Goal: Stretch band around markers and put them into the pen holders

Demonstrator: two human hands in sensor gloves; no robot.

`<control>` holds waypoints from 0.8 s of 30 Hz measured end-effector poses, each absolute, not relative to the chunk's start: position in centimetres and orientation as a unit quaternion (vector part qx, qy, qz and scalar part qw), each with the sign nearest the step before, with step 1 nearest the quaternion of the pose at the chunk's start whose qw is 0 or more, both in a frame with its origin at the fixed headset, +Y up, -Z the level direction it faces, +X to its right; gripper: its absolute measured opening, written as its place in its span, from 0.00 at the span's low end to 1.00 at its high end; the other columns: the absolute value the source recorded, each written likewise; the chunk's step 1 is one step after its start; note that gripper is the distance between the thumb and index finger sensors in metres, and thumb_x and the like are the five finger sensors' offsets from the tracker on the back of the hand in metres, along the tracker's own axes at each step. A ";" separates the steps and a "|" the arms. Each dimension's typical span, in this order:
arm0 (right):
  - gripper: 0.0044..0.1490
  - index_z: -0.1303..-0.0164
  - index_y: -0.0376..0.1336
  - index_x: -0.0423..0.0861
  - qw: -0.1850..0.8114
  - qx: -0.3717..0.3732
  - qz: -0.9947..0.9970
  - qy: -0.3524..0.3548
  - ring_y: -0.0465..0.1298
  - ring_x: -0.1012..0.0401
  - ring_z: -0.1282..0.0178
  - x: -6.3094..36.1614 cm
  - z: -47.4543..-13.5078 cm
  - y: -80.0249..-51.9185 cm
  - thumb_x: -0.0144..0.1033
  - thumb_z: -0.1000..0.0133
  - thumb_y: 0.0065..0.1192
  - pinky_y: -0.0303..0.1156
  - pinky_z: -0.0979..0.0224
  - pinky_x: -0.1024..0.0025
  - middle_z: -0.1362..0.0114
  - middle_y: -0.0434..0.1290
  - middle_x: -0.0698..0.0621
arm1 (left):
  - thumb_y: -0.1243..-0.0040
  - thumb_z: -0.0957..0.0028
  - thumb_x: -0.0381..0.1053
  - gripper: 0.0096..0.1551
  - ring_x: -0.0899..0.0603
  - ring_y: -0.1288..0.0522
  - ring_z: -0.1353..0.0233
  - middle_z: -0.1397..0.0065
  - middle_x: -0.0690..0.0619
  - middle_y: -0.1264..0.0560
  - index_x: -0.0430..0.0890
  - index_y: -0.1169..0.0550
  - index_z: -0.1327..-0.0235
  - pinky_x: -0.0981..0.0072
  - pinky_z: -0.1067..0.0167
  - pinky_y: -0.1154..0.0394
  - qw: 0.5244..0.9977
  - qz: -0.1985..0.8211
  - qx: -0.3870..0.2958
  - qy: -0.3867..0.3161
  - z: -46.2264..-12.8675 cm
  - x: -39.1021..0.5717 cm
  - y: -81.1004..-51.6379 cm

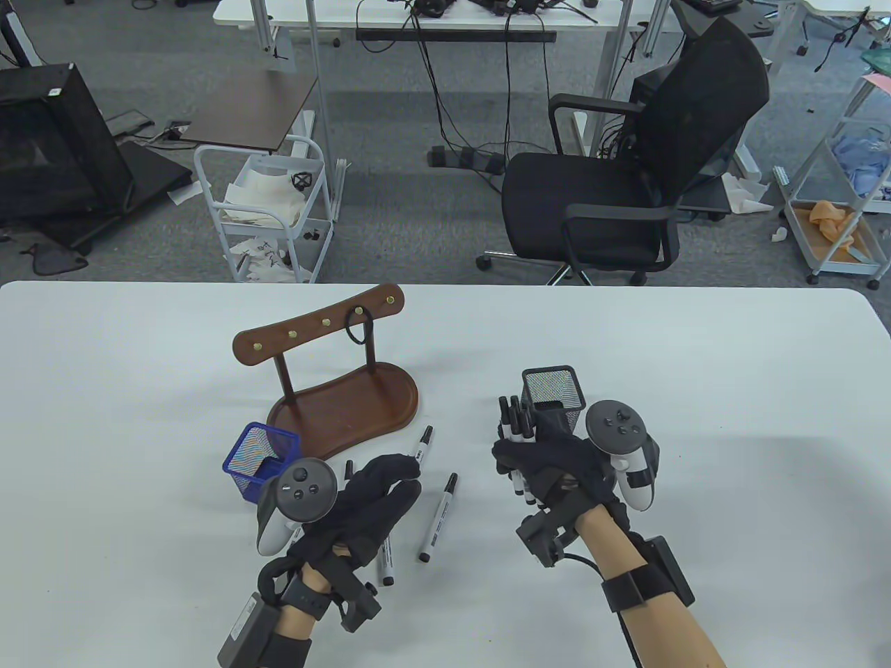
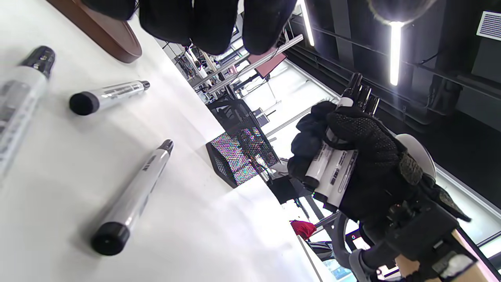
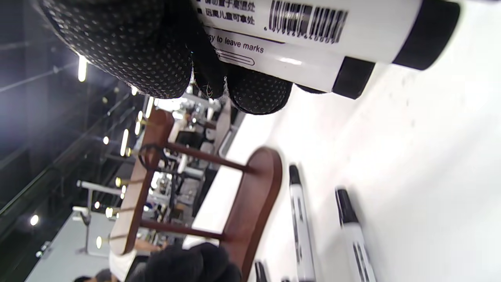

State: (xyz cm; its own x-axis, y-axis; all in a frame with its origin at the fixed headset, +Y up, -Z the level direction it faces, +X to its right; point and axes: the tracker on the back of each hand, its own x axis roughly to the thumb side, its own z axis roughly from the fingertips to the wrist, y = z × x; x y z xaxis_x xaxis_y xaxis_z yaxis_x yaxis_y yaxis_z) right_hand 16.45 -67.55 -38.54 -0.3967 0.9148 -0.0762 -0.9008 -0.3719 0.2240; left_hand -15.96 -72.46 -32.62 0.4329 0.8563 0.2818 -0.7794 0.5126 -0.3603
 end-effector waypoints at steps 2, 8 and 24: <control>0.25 0.40 0.65 0.57 0.539 0.023 0.836 0.099 0.83 0.57 0.41 17.2 -39.1 -66.8 0.42 0.44 0.76 0.78 0.31 0.54 0.33 0.75 0.58 | 0.59 0.38 0.73 0.48 0.22 0.44 0.17 0.11 0.33 0.40 0.40 0.37 0.17 0.22 0.25 0.46 0.842 0.486 -0.089 -0.218 -32.6 -16.0 -72.4; 0.25 0.39 0.64 0.58 0.513 0.004 0.856 0.067 0.80 0.56 0.37 18.8 -41.2 -65.5 0.42 0.43 0.75 0.73 0.26 0.50 0.32 0.74 0.59 | 0.59 0.38 0.74 0.48 0.22 0.44 0.16 0.11 0.33 0.41 0.40 0.37 0.17 0.22 0.25 0.46 0.842 0.485 -0.090 -0.217 -32.6 -15.9 -72.4; 0.25 0.36 0.60 0.67 0.499 -0.016 0.865 0.045 0.60 0.51 0.14 18.5 -46.4 -65.7 0.47 0.41 0.70 0.39 0.13 0.39 0.22 0.68 0.61 | 0.59 0.38 0.74 0.48 0.22 0.45 0.16 0.11 0.33 0.41 0.40 0.36 0.17 0.22 0.25 0.46 0.846 0.478 -0.089 -0.218 -32.6 -15.9 -72.5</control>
